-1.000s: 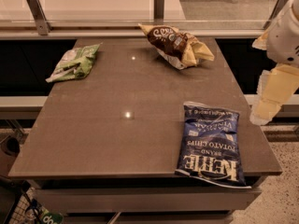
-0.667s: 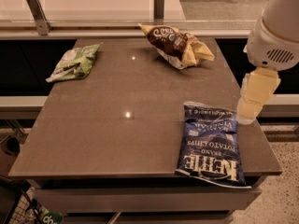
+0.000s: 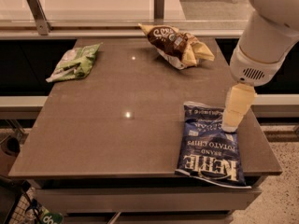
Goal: Move blue chip bag near green jalapeno chip bag
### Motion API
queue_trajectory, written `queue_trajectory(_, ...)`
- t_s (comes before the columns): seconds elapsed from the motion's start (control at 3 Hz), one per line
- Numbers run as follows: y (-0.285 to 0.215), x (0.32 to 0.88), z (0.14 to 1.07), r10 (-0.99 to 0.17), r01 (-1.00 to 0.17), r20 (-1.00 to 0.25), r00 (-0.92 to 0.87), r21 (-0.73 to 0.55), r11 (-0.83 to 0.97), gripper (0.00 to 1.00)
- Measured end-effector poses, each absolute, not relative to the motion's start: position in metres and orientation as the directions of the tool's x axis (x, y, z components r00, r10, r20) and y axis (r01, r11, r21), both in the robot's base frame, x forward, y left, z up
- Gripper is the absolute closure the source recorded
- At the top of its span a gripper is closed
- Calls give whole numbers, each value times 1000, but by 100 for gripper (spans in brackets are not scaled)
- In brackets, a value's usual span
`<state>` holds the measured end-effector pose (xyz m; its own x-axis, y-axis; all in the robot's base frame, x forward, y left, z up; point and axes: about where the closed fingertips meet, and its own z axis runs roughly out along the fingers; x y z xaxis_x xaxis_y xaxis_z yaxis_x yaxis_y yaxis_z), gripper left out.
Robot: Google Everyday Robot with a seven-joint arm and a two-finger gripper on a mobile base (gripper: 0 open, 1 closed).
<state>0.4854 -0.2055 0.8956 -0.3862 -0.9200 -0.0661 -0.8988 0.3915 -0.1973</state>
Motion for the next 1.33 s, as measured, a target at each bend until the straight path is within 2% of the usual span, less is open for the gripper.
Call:
queue_trajectory(0.67,-182,450,857,-917,-921,-116,-383,-33,389,0)
queue_trajectory(1.0,-151,436,839,-922,-937,-170,-349,59,344,0)
queue_trajectory(1.33,-118,428,821,-918,-951,-251,-306,121,284,15)
